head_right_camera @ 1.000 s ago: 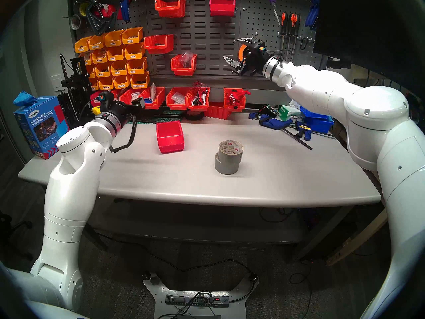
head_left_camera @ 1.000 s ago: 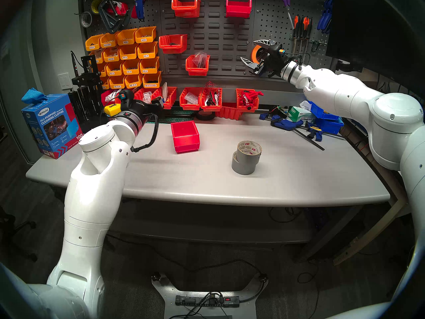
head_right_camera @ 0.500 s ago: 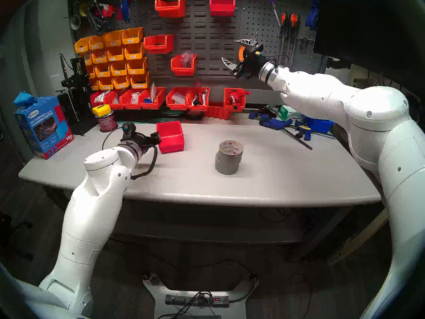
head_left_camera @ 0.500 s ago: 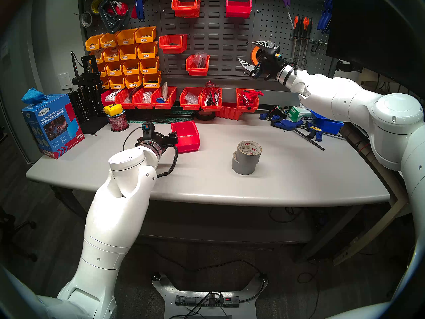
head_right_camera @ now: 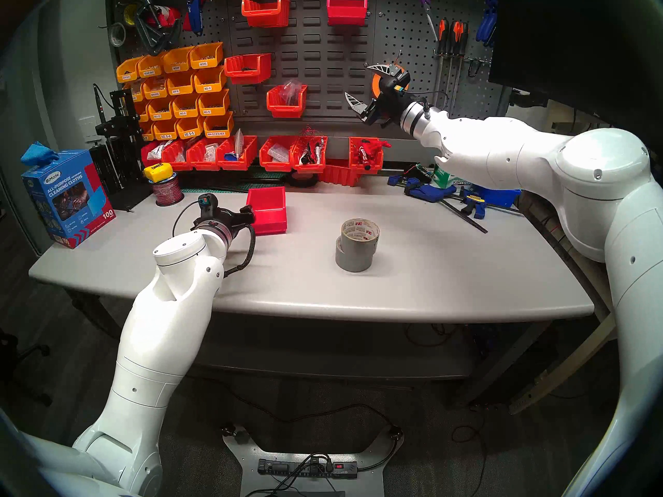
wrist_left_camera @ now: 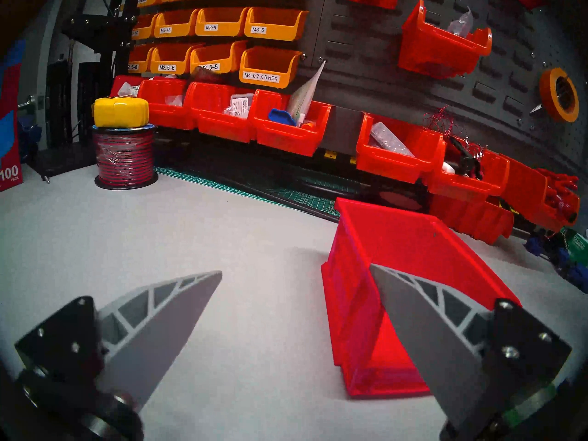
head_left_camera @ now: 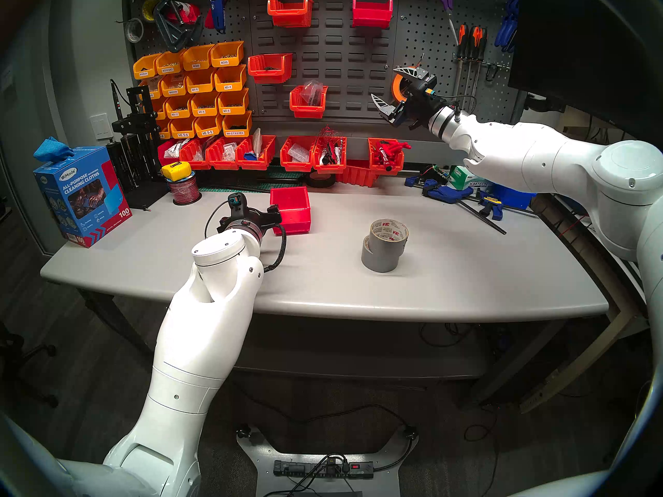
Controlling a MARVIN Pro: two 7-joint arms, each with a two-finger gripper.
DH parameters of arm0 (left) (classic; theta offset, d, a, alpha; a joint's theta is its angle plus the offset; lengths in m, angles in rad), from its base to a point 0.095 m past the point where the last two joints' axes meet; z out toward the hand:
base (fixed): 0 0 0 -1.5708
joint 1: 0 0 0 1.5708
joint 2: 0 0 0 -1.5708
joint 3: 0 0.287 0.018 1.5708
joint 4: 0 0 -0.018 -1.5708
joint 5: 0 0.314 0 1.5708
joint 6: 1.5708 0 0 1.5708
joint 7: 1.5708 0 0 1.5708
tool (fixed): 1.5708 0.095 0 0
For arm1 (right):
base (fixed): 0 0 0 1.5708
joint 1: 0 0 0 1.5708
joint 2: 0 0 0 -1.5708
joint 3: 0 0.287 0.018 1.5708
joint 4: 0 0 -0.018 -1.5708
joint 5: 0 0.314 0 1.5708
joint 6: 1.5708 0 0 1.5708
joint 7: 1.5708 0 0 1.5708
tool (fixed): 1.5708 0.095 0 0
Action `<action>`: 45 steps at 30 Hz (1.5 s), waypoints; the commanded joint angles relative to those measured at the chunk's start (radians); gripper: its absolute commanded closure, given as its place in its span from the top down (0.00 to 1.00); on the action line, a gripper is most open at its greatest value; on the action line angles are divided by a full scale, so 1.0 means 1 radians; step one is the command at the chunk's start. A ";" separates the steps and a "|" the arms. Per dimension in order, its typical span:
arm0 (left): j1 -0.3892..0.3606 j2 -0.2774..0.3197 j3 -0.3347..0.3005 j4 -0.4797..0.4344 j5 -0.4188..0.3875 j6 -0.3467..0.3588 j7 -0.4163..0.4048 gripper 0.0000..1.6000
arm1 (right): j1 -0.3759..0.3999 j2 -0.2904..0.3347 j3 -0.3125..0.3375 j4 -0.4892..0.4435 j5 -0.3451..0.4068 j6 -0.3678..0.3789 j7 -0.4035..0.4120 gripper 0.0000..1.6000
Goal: Take out tools from the storage box
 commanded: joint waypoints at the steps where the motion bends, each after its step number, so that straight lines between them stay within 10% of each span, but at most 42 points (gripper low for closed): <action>1: -0.007 0.000 -0.008 -0.014 -0.009 -0.024 -0.019 1.00 | 0.085 0.045 -0.018 -0.086 -0.046 0.038 -0.110 1.00; 22: 0.011 0.068 0.034 -0.036 0.014 -0.065 -0.106 1.00 | 0.184 0.103 -0.088 -0.297 -0.147 0.161 -0.329 1.00; 45: 0.034 0.085 0.112 0.015 0.116 -0.177 -0.080 1.00 | 0.201 0.123 -0.088 -0.350 -0.185 0.207 -0.384 1.00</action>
